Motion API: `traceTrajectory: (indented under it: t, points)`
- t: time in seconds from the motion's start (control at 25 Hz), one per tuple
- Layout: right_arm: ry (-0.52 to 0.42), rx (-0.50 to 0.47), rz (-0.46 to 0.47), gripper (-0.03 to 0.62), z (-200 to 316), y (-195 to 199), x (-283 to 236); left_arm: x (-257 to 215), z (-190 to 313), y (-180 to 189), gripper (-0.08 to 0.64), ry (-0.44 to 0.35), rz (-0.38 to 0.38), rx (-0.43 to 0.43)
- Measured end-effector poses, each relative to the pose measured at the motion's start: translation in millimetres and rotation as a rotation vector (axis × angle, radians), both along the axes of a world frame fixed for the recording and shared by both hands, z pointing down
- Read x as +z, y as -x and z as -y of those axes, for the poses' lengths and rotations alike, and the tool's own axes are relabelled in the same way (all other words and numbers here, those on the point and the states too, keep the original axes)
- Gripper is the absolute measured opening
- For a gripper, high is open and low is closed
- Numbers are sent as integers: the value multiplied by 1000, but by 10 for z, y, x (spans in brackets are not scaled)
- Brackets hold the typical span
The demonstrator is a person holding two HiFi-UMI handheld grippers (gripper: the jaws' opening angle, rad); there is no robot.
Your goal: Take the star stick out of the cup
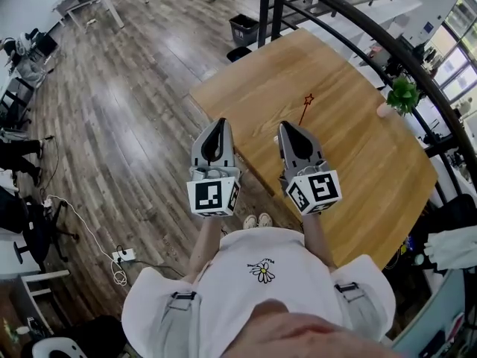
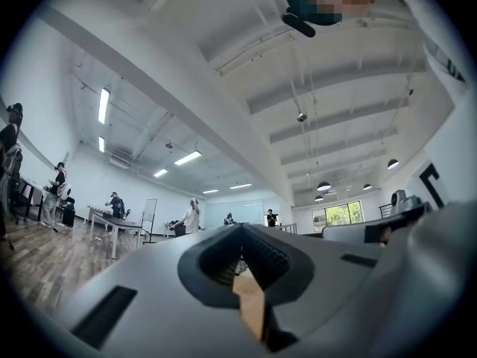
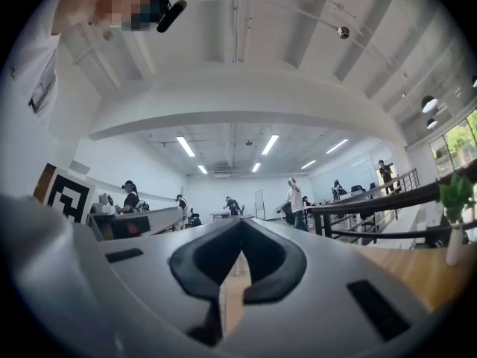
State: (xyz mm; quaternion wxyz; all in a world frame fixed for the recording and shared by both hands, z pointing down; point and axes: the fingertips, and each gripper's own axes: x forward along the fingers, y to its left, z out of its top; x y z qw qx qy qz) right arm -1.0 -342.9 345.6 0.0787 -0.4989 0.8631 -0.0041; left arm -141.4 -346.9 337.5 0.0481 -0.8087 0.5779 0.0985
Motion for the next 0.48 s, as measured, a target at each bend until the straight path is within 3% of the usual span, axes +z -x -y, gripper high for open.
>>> traceTrajectory:
  t: [0.08,0.24,0.48]
  points:
    - [6,6,-12,8,26,-38,-13,-11,14,-64,16,-5,3,6]
    - [84,-12,-8,124,74,-160,96,-16,-36,-199,15,-8,23,20]
    - [260,78,-38,153,445,-633,497,-23,-30,-257,17,-4,30,17]
